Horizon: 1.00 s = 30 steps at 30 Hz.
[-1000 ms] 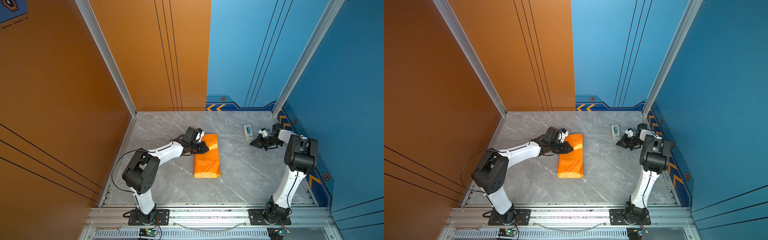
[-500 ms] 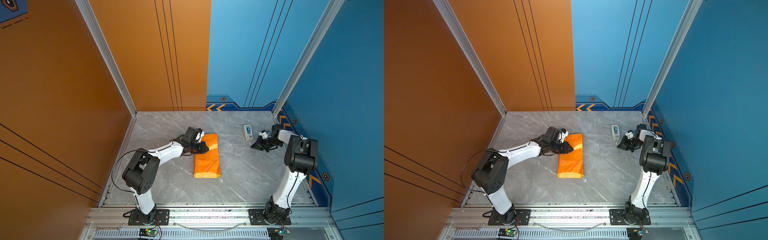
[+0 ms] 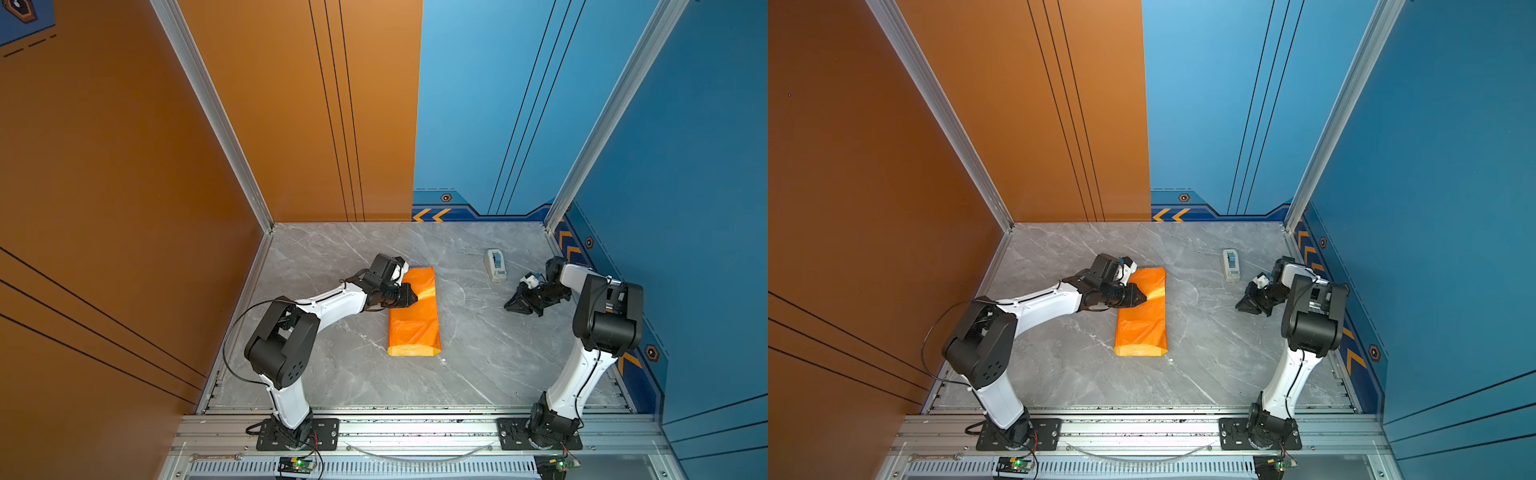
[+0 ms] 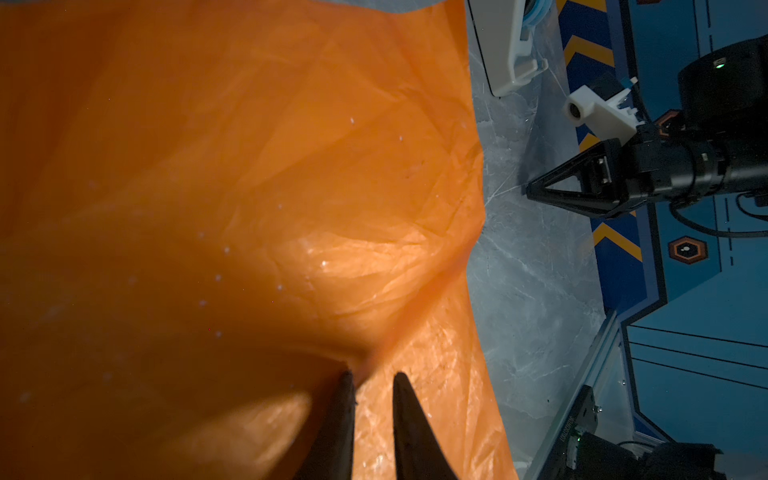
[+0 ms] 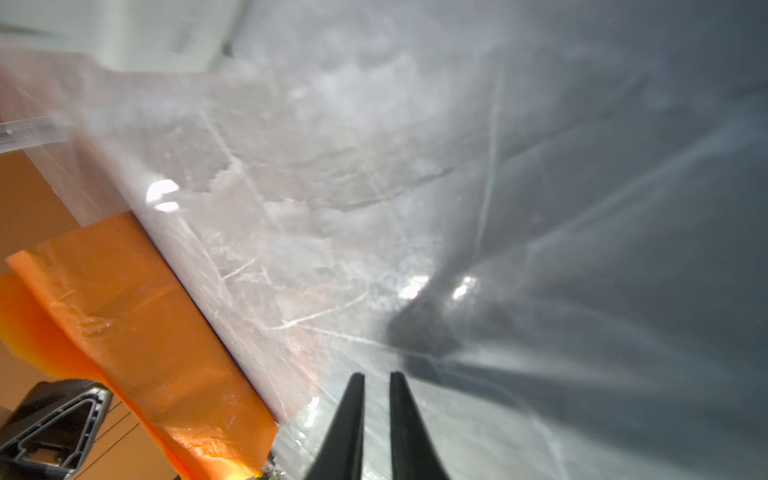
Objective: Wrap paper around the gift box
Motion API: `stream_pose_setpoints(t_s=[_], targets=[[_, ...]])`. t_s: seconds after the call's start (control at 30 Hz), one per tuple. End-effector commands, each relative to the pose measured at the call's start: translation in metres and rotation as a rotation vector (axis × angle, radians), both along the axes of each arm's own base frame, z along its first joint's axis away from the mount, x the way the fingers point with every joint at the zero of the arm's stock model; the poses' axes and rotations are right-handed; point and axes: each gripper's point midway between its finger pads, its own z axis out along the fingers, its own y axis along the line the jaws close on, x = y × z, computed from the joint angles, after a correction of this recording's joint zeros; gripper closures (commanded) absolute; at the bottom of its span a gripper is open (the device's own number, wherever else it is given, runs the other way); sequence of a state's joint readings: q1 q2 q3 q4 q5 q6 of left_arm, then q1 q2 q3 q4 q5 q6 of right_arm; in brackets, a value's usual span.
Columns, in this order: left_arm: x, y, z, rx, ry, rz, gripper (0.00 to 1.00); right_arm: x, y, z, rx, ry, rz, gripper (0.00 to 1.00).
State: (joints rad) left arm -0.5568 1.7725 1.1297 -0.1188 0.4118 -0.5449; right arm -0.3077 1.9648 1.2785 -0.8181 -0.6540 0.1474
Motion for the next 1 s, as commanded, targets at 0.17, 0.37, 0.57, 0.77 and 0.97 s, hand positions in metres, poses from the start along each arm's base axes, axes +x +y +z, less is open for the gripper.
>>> stream_pose_setpoints(t_s=[0.17,0.37,0.57,0.77,0.97], targets=[[-0.012,0.021,-0.028,0.115,0.081,0.022,0.8,0.046,0.007,0.038,-0.049,-0.311,0.086,0.42],[-0.012,0.021,-0.027,0.12,0.075,0.02,0.8,0.072,0.007,0.03,-0.104,-0.403,0.139,0.42],[-0.011,0.022,-0.025,0.122,0.068,0.02,0.8,0.081,0.01,0.019,-0.095,-0.433,0.189,0.4],[-0.01,0.023,-0.024,0.129,0.067,0.02,0.8,0.089,0.011,0.016,-0.04,-0.462,0.193,0.39],[-0.011,0.023,-0.024,0.132,0.068,0.022,0.8,0.094,0.008,0.016,0.041,-0.498,0.167,0.4]])
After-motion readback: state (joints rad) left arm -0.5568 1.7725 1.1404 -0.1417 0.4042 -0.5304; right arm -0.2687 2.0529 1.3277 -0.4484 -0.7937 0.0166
